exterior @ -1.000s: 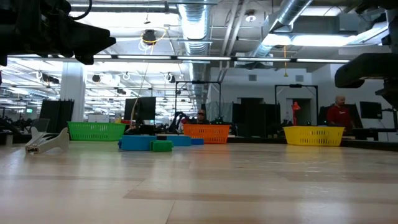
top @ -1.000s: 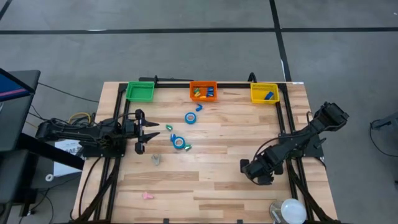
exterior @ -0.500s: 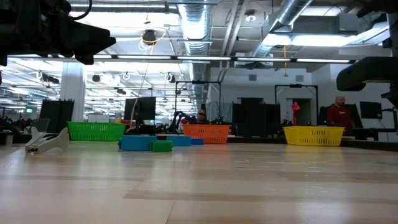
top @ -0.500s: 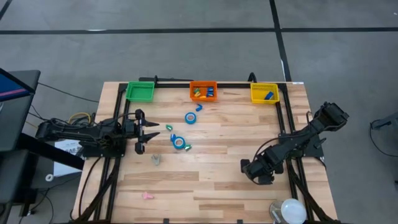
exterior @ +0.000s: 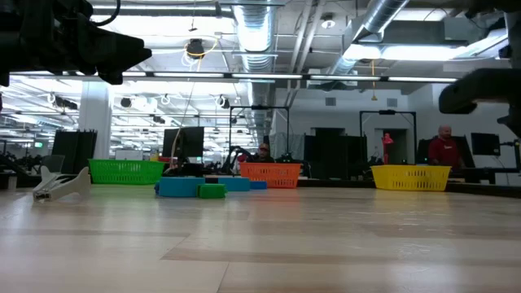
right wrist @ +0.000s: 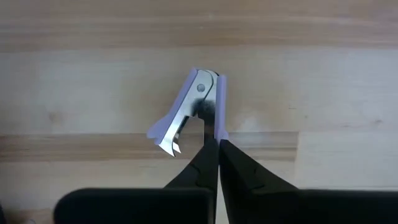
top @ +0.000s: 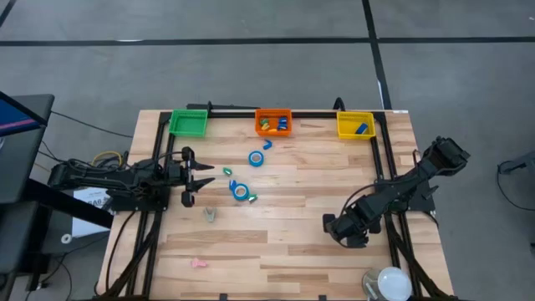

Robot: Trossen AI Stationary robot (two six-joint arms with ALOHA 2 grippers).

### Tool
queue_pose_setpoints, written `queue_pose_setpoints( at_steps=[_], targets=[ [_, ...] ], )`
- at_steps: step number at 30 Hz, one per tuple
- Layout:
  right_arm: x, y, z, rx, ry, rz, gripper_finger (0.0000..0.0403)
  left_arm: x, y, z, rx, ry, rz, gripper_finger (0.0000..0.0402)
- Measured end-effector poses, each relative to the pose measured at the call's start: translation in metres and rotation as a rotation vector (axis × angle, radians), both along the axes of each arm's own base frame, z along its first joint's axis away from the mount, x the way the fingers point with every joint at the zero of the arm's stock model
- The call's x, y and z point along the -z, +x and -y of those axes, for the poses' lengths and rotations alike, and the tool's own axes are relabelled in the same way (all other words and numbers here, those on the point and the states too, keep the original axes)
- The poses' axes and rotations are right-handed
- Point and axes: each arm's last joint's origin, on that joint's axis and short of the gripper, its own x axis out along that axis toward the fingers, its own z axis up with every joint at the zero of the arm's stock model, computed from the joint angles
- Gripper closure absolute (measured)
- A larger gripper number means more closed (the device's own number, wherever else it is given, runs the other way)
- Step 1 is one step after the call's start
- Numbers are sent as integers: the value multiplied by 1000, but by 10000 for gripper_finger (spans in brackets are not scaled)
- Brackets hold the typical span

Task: Pick and place Stapler, Stapler remover, tape
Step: Put the purple staple remover into the green bin

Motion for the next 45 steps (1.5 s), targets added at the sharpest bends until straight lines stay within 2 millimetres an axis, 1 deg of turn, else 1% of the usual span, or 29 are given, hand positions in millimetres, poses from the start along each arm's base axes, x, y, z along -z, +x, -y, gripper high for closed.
queue_pose_setpoints(
  at_steps=[4,7,10,16,24,32,45],
  targets=[
    [-16,10,2,69,37,53,402,0,0,0,0,0,0,234],
    [-33,23,7,147,80,117,402,0,0,0,0,0,0,234],
    [-55,37,16,224,125,190,402,0,0,0,0,0,0,234],
    [-92,62,40,341,177,316,403,0,0,0,0,0,-1,234],
    [-132,86,83,509,203,459,403,0,0,0,0,0,-1,234],
    [-162,94,130,688,207,569,403,0,0,0,0,0,-1,234],
    [-198,93,191,876,183,745,403,0,0,0,0,0,-1,234]
  ],
)
